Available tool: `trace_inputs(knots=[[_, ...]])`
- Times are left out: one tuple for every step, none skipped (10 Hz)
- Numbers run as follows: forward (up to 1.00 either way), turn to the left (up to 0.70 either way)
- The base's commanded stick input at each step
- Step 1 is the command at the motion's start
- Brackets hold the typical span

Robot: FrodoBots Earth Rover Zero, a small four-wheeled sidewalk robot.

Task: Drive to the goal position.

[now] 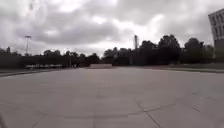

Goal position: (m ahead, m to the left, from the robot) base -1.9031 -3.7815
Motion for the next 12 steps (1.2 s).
trace_inputs(knots=[[1.0, 0.0], [1.0, 0.0], [1.0, 0.0], [1.0, 0.0], [1.0, 0.0], [1.0, 0.0], [1.0, 0.0], [1.0, 0.0], [1.0, 0.0], [1.0, 0.0], [1.0, 0.0], [1.0, 0.0]])
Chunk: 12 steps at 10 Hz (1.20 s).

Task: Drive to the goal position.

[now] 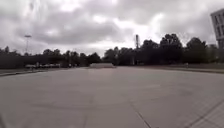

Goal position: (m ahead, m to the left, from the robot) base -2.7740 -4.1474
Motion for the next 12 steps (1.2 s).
trace_inputs(knots=[[0.82, -0.16], [0.29, -0.61], [0.0, -0.89], [0.0, -0.95], [0.0, -0.98], [0.0, -0.98], [0.0, -0.98], [0.0, -0.98], [0.0, -0.98], [0.0, -0.98], [0.0, -0.98], [0.0, -0.98]])
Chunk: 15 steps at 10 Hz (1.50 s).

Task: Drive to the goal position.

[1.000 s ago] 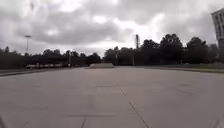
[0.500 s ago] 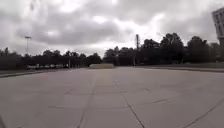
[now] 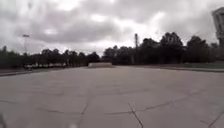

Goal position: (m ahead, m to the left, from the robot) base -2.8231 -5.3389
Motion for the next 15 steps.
trace_inputs(knots=[[0.0, -0.98], [0.0, -0.98], [0.0, -0.98], [0.0, -0.98], [0.0, -0.98], [0.0, -0.98], [0.0, -0.98], [0.0, -0.98], [0.0, -0.98], [0.0, -0.98], [0.0, -0.98], [0.0, -0.98], [0.0, -0.98], [0.0, -0.98], [0.0, -0.98]])
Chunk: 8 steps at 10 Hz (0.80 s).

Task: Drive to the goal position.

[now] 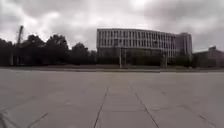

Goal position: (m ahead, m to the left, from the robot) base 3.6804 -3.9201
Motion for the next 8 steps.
trace_inputs(knots=[[0.0, -0.98], [0.0, -0.97], [0.0, -0.97], [0.0, -0.97], [0.0, -0.97], [0.0, -0.97], [0.0, -0.98], [0.0, -0.9]])
